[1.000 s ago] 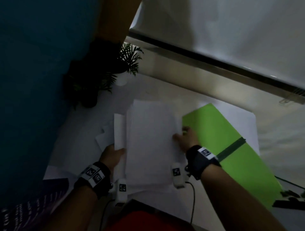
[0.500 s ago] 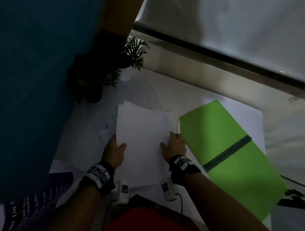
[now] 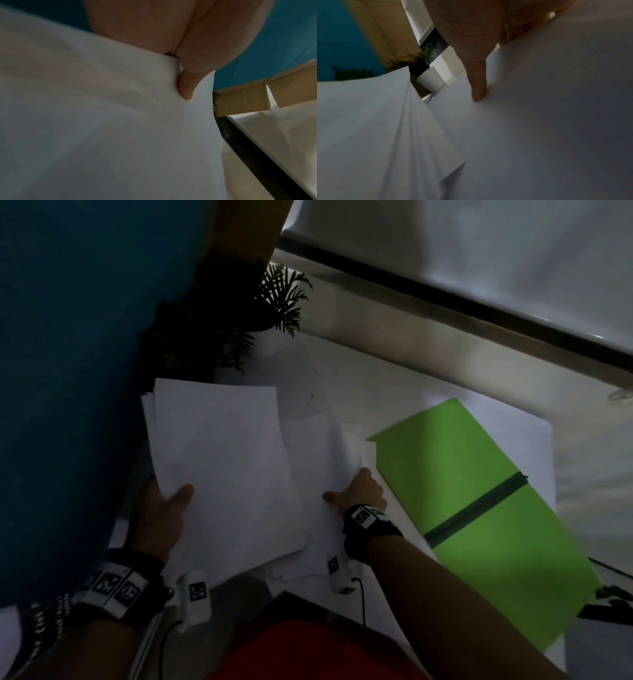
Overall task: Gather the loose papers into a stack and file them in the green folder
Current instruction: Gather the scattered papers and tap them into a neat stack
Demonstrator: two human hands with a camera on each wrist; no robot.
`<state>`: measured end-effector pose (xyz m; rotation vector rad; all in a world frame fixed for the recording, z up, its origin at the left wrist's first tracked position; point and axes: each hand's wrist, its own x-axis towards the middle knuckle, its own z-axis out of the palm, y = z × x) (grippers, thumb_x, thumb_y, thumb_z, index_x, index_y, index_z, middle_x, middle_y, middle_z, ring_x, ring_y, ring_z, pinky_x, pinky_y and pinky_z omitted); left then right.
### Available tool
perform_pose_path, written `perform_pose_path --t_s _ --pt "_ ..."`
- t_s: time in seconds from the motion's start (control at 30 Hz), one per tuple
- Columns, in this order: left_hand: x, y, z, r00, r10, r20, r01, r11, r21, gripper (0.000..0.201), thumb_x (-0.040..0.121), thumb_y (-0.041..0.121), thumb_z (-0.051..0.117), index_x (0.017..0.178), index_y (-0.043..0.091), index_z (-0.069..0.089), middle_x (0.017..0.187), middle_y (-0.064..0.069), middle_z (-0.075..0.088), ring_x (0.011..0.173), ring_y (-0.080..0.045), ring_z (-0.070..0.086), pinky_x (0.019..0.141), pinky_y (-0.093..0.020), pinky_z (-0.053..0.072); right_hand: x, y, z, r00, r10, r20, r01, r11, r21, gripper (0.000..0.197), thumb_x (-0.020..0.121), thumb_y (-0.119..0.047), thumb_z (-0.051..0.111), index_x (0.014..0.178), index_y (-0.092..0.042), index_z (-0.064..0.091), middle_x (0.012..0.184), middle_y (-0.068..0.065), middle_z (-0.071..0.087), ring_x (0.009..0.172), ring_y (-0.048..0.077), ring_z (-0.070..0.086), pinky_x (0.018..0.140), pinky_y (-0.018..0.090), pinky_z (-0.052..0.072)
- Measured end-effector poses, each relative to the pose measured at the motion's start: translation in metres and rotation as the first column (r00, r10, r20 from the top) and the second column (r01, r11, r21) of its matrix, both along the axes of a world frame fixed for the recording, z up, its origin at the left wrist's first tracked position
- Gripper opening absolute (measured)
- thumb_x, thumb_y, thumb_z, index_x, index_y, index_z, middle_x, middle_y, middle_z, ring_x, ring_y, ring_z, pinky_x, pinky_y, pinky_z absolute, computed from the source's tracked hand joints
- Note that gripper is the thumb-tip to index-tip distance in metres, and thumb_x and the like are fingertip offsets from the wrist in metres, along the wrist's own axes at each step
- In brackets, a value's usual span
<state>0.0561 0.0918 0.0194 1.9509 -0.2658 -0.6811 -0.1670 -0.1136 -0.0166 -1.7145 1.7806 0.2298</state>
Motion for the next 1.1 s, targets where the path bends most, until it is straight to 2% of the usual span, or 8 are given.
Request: perform_pose_path --t_s 0.1,0.2,0.33,0.63,0.73,0.83,0.97,1.1 --pt "-0.003 -0.002 0.001 1.0 0.013 0.005 -0.013 0.999 -0.03 0.043 0.091 0.014 0.058 0.133 0.019 0.052 0.127 -0.007 0.059 0.113 -0.027 0.056 0.102 -0.049 0.043 0.003 0.004 0.001 0.999 -0.003 0.036 0.005 0.999 -0.053 0.095 0.072 -0.039 0.079 0.145 -0.008 0.026 0.141 0.014 0.043 0.13 0.034 0.04 0.105 0.045 0.04" --pt "-0.005 -0.004 0.003 1.0 0.012 -0.015 -0.013 0.999 -0.034 0.043 0.092 0.015 0.058 0.134 0.019 0.052 0.128 -0.006 0.06 0.113 -0.027 0.056 0.101 -0.048 0.044 0.002 0.008 -0.001 0.991 -0.07 0.111 0.07 0.998 0.006 0.085 0.083 -0.024 0.07 0.149 -0.007 0.018 0.138 0.019 0.049 0.122 0.035 0.052 0.099 0.04 0.046" --pt "-0.008 -0.007 0.005 0.999 -0.001 -0.05 -0.001 0.999 -0.047 0.044 0.092 0.018 0.058 0.135 0.022 0.052 0.129 -0.004 0.06 0.112 -0.027 0.057 0.101 -0.048 0.044 -0.002 0.01 0.0 0.997 -0.073 0.008 0.073 0.992 -0.105 0.078 0.077 -0.037 0.074 0.138 -0.011 0.034 0.139 0.013 0.043 0.128 0.035 0.04 0.1 0.049 0.044" --pt "-0.006 -0.014 0.006 0.999 -0.011 -0.051 0.008 0.998 -0.057 0.042 0.093 0.016 0.057 0.135 0.019 0.051 0.126 -0.005 0.06 0.11 -0.027 0.056 0.097 -0.045 0.044 -0.001 -0.001 -0.007 0.996 -0.07 -0.046 0.065 0.994 -0.091 0.101 0.065 -0.053 0.078 0.144 -0.016 0.027 0.147 0.011 0.033 0.135 0.034 0.03 0.108 0.053 0.033" --pt "-0.005 -0.012 0.006 0.999 -0.002 -0.05 -0.001 0.998 -0.055 0.042 0.092 0.018 0.058 0.134 0.019 0.052 0.126 -0.007 0.06 0.111 -0.03 0.057 0.096 -0.046 0.045 0.003 -0.004 -0.008 0.999 -0.032 -0.043 0.028 0.995 -0.093 0.123 0.058 -0.057 0.082 0.151 -0.014 0.012 0.152 0.009 0.023 0.139 0.034 0.024 0.11 0.054 0.031" --pt "-0.004 -0.01 0.008 0.999 -0.014 -0.048 0.011 0.998 -0.057 0.042 0.093 0.018 0.056 0.135 0.02 0.051 0.127 -0.006 0.059 0.112 -0.029 0.056 0.098 -0.048 0.044 0.007 -0.01 -0.007 0.998 -0.005 -0.07 0.003 0.999 -0.032 0.129 0.059 -0.058 0.081 0.152 -0.012 0.005 0.155 0.01 0.019 0.142 0.034 0.02 0.112 0.053 0.029" --pt "-0.003 -0.01 0.011 0.999 -0.025 -0.021 0.024 0.998 -0.058 0.042 0.093 0.017 0.056 0.134 0.02 0.051 0.125 -0.005 0.06 0.11 -0.027 0.056 0.096 -0.045 0.044 0.01 -0.02 -0.007 0.998 -0.032 -0.051 0.032 0.999 0.007 0.115 0.058 -0.056 0.082 0.146 -0.012 0.024 0.146 0.011 0.04 0.134 0.034 0.038 0.108 0.052 0.037" --pt "-0.002 -0.01 0.01 1.0 -0.026 -0.004 0.025 0.998 -0.055 0.041 0.092 0.017 0.058 0.133 0.019 0.052 0.126 -0.006 0.06 0.112 -0.028 0.057 0.098 -0.047 0.044 0.01 -0.023 -0.01 0.987 -0.09 0.136 0.095 0.995 -0.029 0.071 0.074 -0.027 0.077 0.131 -0.008 0.039 0.125 0.018 0.059 0.109 0.034 0.061 0.089 0.041 0.054"
